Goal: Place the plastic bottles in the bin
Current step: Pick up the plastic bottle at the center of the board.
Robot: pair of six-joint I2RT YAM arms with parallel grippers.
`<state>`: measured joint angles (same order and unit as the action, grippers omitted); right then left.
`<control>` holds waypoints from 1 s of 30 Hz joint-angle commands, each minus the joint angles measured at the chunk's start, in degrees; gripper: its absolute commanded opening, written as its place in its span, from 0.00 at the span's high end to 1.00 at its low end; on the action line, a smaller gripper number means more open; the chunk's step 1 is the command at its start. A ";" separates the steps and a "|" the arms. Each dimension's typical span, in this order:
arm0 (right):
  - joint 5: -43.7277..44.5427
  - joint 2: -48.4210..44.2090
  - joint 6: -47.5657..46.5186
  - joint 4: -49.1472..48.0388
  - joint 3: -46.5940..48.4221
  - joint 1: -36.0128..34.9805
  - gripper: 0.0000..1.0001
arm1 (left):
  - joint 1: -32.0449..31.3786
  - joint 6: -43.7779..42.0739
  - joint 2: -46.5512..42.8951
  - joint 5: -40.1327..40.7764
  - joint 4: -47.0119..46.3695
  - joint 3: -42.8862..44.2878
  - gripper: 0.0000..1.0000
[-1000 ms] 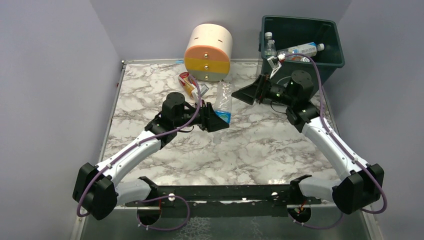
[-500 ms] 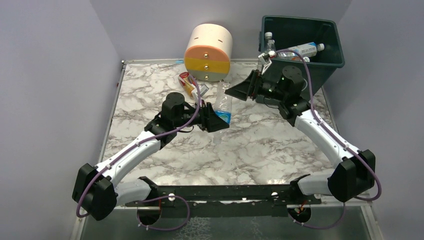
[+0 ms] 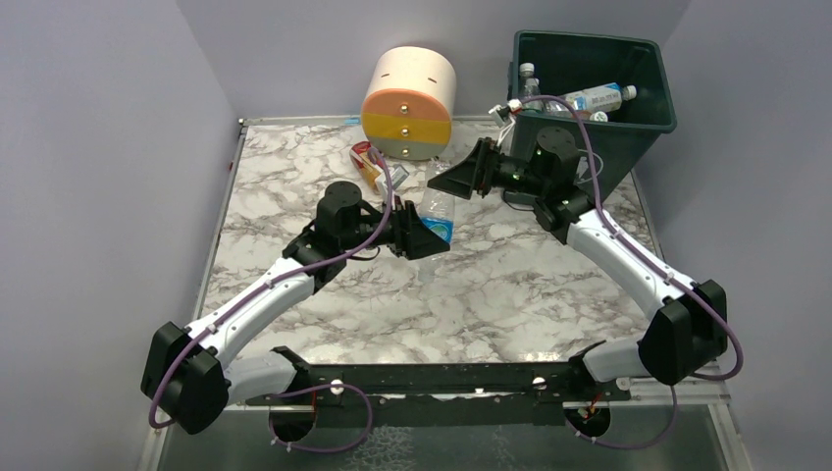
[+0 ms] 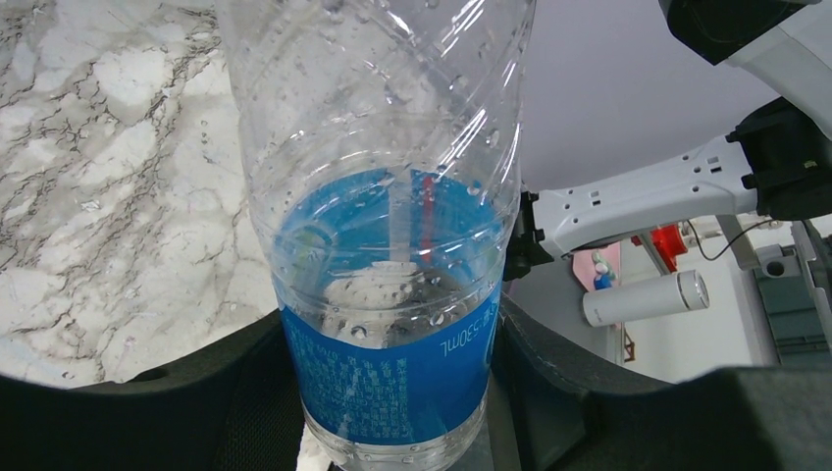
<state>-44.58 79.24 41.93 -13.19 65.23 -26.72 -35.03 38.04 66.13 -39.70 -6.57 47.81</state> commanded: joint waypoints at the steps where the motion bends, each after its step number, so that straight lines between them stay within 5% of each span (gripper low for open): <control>1: 0.21 0.94 -0.48 -2.93 2.08 -0.98 0.15 | -0.40 0.25 -1.78 -1.93 -0.38 -0.23 0.41; 15: -0.24 2.68 -0.13 -4.32 2.84 -2.09 0.37 | -0.40 0.02 -1.68 -2.74 0.92 0.38 0.39; 19: 0.08 2.59 -0.17 -4.23 2.68 -2.09 0.37 | -0.39 -0.07 -1.22 -3.32 1.59 0.79 0.25; 21: 0.31 2.42 -0.32 -4.15 2.63 -2.17 0.37 | -0.41 -0.20 -1.41 -3.13 1.72 0.79 0.03; 30: 0.92 2.24 -0.85 -3.74 2.42 -2.19 0.38 | -0.41 -2.56 -2.07 -1.52 4.90 1.77 0.01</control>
<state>-44.40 81.43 41.95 -15.31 65.65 -28.45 -35.11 37.89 65.47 -41.12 -3.64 47.83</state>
